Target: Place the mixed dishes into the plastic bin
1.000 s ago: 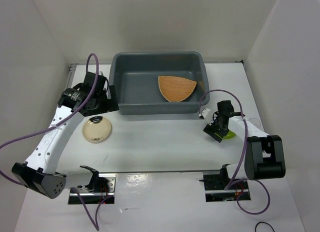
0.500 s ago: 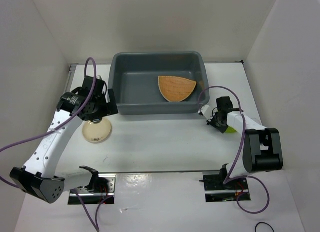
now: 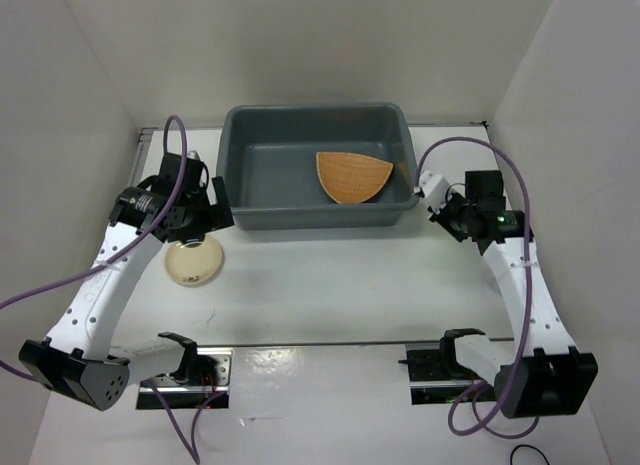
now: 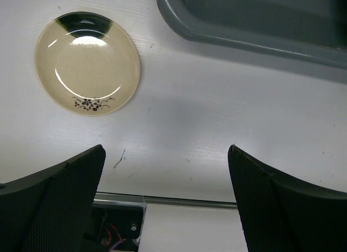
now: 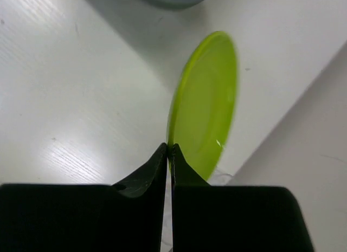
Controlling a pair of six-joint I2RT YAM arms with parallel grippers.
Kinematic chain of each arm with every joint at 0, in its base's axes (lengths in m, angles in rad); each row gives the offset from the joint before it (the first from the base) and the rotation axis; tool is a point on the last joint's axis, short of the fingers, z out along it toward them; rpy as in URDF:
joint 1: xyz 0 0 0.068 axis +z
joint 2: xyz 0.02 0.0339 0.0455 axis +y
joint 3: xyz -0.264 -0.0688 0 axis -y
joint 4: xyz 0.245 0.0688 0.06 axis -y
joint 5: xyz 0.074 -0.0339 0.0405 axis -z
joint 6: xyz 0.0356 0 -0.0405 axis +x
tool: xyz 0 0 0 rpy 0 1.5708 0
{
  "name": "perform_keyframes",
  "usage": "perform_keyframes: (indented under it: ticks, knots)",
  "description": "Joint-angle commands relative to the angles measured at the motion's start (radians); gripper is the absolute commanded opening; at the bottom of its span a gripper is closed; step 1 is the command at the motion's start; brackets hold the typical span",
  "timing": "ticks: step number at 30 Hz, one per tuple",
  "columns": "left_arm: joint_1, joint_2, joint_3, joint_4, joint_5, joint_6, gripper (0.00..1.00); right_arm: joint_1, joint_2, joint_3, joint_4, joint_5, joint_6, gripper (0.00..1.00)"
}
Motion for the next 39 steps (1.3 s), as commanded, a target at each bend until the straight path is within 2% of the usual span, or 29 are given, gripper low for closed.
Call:
perform_keyframes:
  ticks: [1,4,7,12,15,20,27,33,39]
  knots:
    - [0.007,-0.002,-0.005,0.050,0.029,0.012,1.00,-0.005,-0.059,0.141,-0.105,-0.031,0.050,0.00]
    - [0.017,0.008,-0.005,0.050,0.029,0.012,1.00,0.008,-0.059,0.253,-0.116,-0.057,0.106,0.00]
    - [0.017,0.018,-0.005,0.059,0.029,0.023,1.00,0.075,-0.026,0.344,-0.047,-0.069,0.154,0.00]
    - [0.026,0.038,0.032,0.059,0.029,0.041,1.00,0.289,0.169,0.485,0.049,0.010,0.222,0.00]
    - [0.038,0.026,0.043,0.026,0.020,0.041,1.00,0.365,0.292,0.534,0.134,0.035,0.222,0.00]
    - [0.060,-0.041,0.053,-0.019,0.011,0.041,1.00,0.394,0.506,0.641,0.206,0.034,0.213,0.00]
    - [0.100,-0.159,-0.008,-0.103,-0.008,0.012,1.00,0.419,0.808,0.749,0.260,0.076,0.191,0.00]
    - [0.118,-0.207,-0.077,-0.123,-0.008,-0.021,1.00,0.428,0.942,0.815,0.319,0.110,0.191,0.00]
    - [0.148,-0.241,-0.183,-0.088,0.063,-0.066,1.00,0.462,1.033,0.853,0.340,0.146,0.191,0.02]
